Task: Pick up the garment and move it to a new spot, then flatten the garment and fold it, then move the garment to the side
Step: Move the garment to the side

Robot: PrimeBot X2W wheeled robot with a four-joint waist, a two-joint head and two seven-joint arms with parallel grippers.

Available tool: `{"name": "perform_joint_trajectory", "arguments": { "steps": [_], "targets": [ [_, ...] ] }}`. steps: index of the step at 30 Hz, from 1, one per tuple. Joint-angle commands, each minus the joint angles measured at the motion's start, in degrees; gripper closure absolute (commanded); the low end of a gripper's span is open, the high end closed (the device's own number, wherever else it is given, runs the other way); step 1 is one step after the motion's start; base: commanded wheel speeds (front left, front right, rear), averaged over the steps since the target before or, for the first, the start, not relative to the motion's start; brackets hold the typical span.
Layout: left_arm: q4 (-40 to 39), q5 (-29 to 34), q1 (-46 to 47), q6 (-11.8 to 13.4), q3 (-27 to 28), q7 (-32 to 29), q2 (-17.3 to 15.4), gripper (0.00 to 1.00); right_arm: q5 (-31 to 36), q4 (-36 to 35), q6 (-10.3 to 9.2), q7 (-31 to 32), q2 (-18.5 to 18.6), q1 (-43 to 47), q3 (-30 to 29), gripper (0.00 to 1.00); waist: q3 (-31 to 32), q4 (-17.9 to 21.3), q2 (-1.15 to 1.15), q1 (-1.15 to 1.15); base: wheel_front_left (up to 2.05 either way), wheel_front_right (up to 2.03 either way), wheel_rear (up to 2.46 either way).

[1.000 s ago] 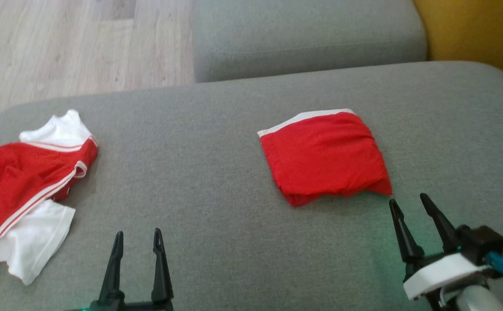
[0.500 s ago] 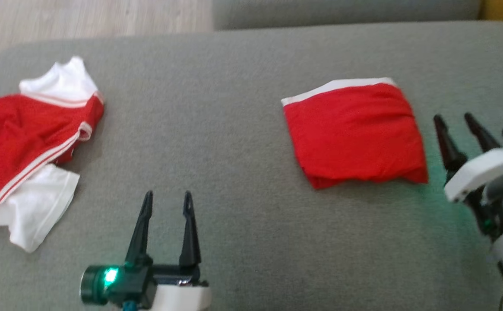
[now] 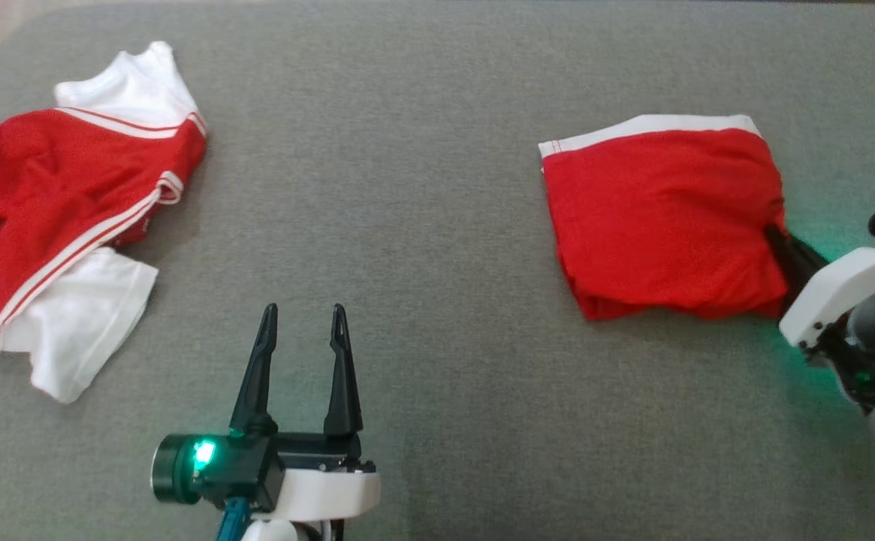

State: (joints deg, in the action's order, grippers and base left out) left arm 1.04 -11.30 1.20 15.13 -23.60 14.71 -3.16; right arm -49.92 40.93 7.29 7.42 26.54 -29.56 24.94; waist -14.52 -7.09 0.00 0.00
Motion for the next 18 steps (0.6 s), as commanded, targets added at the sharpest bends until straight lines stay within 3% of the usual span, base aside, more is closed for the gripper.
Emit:
{"name": "perform_joint_trajectory", "arguments": {
  "steps": [1, 13, 18],
  "targets": [
    [-1.9, -0.2, 2.1, 0.4, 1.6, 0.3, 0.3, 0.0, -0.1, -1.4, 0.2, -0.9, 2.3, -0.8, 0.8, 1.0, -0.6, 0.6, 0.0, 0.0, 0.0, 0.0, 0.0],
    [-2.3, 2.1, 8.2, -1.6, 1.2, 0.3, 0.3, 0.0, 1.2, -1.3, 0.2, -5.2, 16.2, -5.4, 3.5, 1.0, -9.2, 8.3, 0.0, 0.0, 0.0, 0.0, 0.0],
    [-2.5, 3.3, 11.5, -2.5, 0.8, 0.3, 0.3, 0.0, 2.0, 0.6, 0.2, -6.7, 19.7, -8.5, 3.0, 1.0, -13.1, 11.1, 0.0, 0.0, 0.0, 0.0, 0.0]
  ]
}}
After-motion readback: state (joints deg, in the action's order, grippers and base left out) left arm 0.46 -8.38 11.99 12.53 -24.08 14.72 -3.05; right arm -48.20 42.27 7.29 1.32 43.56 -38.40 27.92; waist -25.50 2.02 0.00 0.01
